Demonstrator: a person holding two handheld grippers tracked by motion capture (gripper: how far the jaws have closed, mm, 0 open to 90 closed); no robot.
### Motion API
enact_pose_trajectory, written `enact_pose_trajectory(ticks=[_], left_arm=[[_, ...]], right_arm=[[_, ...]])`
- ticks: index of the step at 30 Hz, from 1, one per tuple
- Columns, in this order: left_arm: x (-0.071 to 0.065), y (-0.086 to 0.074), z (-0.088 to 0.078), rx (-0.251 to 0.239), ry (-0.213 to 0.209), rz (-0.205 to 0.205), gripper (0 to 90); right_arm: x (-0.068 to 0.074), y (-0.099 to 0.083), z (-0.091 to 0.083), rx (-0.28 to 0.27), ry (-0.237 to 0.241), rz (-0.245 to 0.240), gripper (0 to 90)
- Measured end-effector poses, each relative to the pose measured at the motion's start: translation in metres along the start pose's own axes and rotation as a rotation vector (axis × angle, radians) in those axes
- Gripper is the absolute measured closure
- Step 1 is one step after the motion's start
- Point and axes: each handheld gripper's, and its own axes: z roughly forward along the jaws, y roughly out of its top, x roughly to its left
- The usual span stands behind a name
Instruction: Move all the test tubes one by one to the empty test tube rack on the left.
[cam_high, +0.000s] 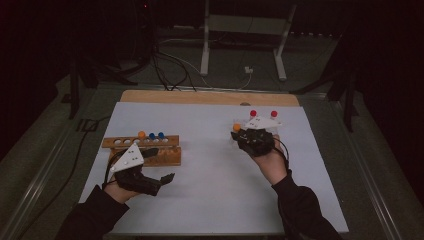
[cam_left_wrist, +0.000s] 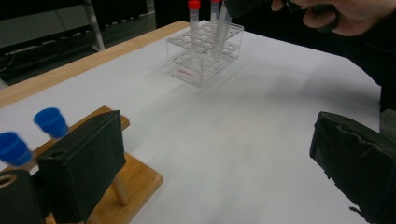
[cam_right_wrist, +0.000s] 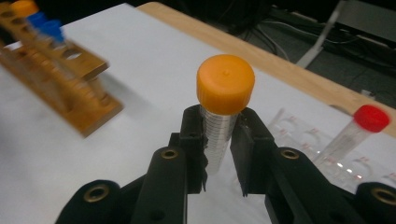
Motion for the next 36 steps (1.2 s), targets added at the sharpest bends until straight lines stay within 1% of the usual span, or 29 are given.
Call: enact_pose_trajectory(ticks=[3,4,6,8,9,11,13,19,22,24,26,31,33,34,36], left_arm=[[-0.001,0.003,0.004,0.005,-0.012,0.004,4.1],[-0.001,0.004,0.005,0.004,-0.016,0.005,4.1],[-0.002,0.006,0.009,0.004,-0.02,0.009,4.1],[-0.003,0.008,0.012,0.005,-0.027,0.011,4.1],[-0.003,0.01,0.015,0.008,-0.03,0.014,4.1],[-0.004,0.012,0.019,0.005,-0.039,0.011,4.1],[-0.006,0.014,0.023,0.009,-0.05,0.017,4.1],[-0.012,0.022,0.036,0.02,-0.077,0.036,4.1],[-0.015,0.027,0.044,0.018,-0.088,0.039,4.2],[-0.016,0.031,0.047,0.014,-0.099,0.039,4.4],[-0.018,0.035,0.052,0.015,-0.097,0.042,4.9],[-0.023,0.046,0.062,0.001,-0.111,0.048,6.3],[-0.024,0.05,0.067,-0.002,-0.12,0.047,7.6],[-0.026,0.052,0.069,-0.001,-0.115,0.047,7.7],[-0.028,0.055,0.074,-0.007,-0.124,0.051,12.0]], right_arm=[[0.006,-0.006,-0.003,0.003,0.025,-0.001,74.5],[0.009,-0.009,-0.004,0.008,0.029,-0.012,74.4],[0.013,-0.013,-0.005,0.014,0.045,-0.015,74.4],[0.017,-0.016,-0.006,0.017,0.052,-0.024,74.4],[0.019,-0.018,-0.007,0.018,0.062,-0.017,74.4],[0.023,-0.021,-0.007,0.023,0.067,-0.029,74.5],[0.027,-0.025,-0.008,0.026,0.086,-0.025,74.4],[0.037,-0.033,-0.01,0.024,0.118,-0.037,74.4],[0.04,-0.034,-0.011,0.023,0.123,-0.047,74.4],[0.042,-0.035,-0.012,0.017,0.127,-0.043,74.5],[0.044,-0.035,-0.013,0.016,0.136,-0.045,74.4],[0.048,-0.036,-0.015,0.016,0.146,-0.051,74.4],[0.049,-0.037,-0.014,0.017,0.15,-0.053,74.5],[0.05,-0.037,-0.013,0.019,0.151,-0.055,74.4],[0.051,-0.038,-0.012,0.02,0.156,-0.059,74.4]])
